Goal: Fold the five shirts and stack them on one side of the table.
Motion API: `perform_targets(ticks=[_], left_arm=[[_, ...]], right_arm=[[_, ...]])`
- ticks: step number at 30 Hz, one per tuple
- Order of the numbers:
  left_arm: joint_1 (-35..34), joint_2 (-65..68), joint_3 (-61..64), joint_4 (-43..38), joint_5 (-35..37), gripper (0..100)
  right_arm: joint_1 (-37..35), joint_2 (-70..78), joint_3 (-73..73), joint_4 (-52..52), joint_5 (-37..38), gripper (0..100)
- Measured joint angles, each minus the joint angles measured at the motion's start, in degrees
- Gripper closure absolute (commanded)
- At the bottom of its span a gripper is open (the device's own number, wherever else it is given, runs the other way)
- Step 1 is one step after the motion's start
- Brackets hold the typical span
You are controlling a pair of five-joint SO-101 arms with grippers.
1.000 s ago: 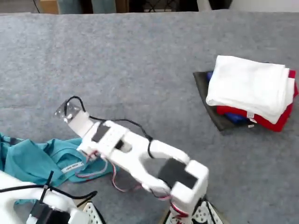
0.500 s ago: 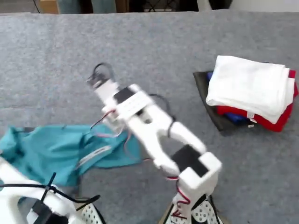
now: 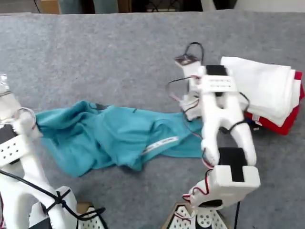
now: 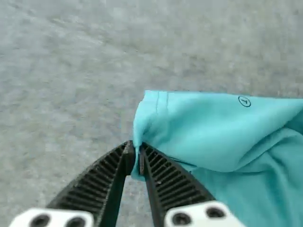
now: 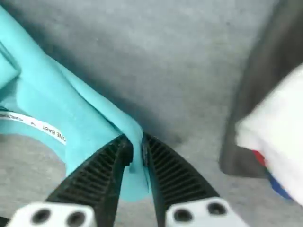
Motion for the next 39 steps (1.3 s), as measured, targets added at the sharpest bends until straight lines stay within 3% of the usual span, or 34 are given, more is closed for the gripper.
perform_targets(ticks=[4, 8, 15, 19, 27, 32, 39], left_arm=[[1.05, 0.00, 4.40, -2.64, 0.00, 97], [1.05, 0.00, 6.15, -3.52, 0.00, 97], [1.05, 0.00, 9.05, -3.69, 0.00, 97], [1.14, 0.00, 11.78, -5.27, 0.18, 97], [1.14, 0.00, 19.60, -11.16, 0.97, 97], [1.14, 0.00, 20.48, -11.34, 2.73, 97], [1.14, 0.00, 21.10, -12.57, 2.73, 97]], right_arm=[[1.49, -0.35, 0.00, 0.44, 0.18, 93.3], [1.58, -0.44, -2.37, 0.44, -4.22, 88.3], [-1.32, -0.44, -11.25, 3.34, -9.05, 88.1], [-4.92, -0.44, -14.77, 6.95, -16.18, 88.1], [-21.45, -0.44, -10.55, 4.84, -33.67, 88.1], [-23.47, -0.44, -6.42, -1.05, -47.38, 88.1], [-23.82, 3.78, -4.22, -4.13, -54.07, 88.1]])
